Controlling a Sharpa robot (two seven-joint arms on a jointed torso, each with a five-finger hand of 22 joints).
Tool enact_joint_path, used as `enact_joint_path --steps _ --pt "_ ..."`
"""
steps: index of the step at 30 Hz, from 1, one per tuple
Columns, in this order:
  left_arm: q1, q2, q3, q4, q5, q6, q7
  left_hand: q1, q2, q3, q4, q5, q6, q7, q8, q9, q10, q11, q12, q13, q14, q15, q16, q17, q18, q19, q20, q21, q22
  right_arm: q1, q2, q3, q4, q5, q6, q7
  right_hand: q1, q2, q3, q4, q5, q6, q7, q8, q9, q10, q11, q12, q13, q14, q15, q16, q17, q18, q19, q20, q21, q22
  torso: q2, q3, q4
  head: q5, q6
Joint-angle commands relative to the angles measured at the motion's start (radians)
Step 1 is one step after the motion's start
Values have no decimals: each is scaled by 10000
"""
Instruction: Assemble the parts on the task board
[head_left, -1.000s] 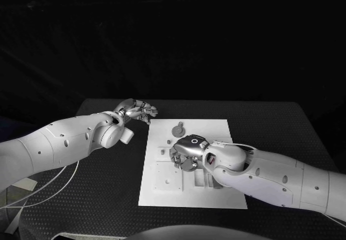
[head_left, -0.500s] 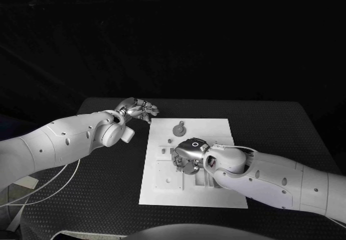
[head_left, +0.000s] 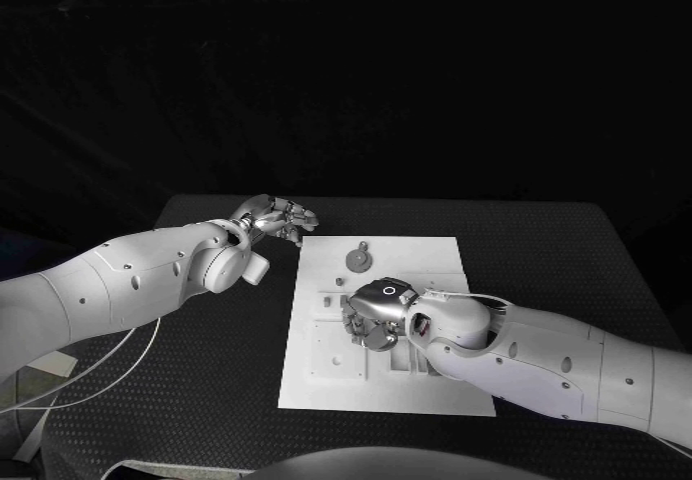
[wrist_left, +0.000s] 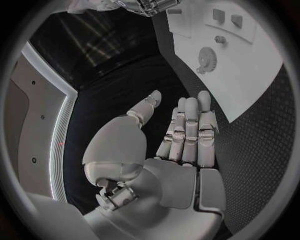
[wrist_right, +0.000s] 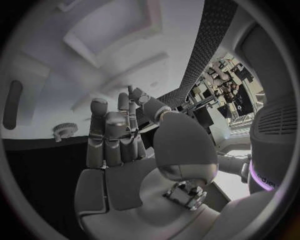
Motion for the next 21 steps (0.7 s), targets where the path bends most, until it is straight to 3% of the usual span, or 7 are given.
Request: enact_joint_path --steps 1,21 --pt "24 18 10 13 59 132 51 -100 -24 -51 20 -54 17 55 -36 14 -105 22 34 -6 51 24 -53 -4 205 68 31 -70 -9 -10 10 -5 -5 -117 177 23 -28 85 47 -17 53 27 60 41 13 49 -11 -48 15 -168 -128 35 -16 305 -7 -98 42 220 2 0 3 28 -15" --pt "25 24 9 2 59 116 37 -102 -27 -51 19 -54 6 57 -32 17 -120 23 51 -6 49 25 -55 -3 207 70 32 -79 -8 -67 174 -139 -211 -223 581 -115 -39 95 43 -17 53 20 62 35 25 45 -10 -66 44 -173 -126 40 -26 305 -17 -98 49 219 6 2 11 16 -74"
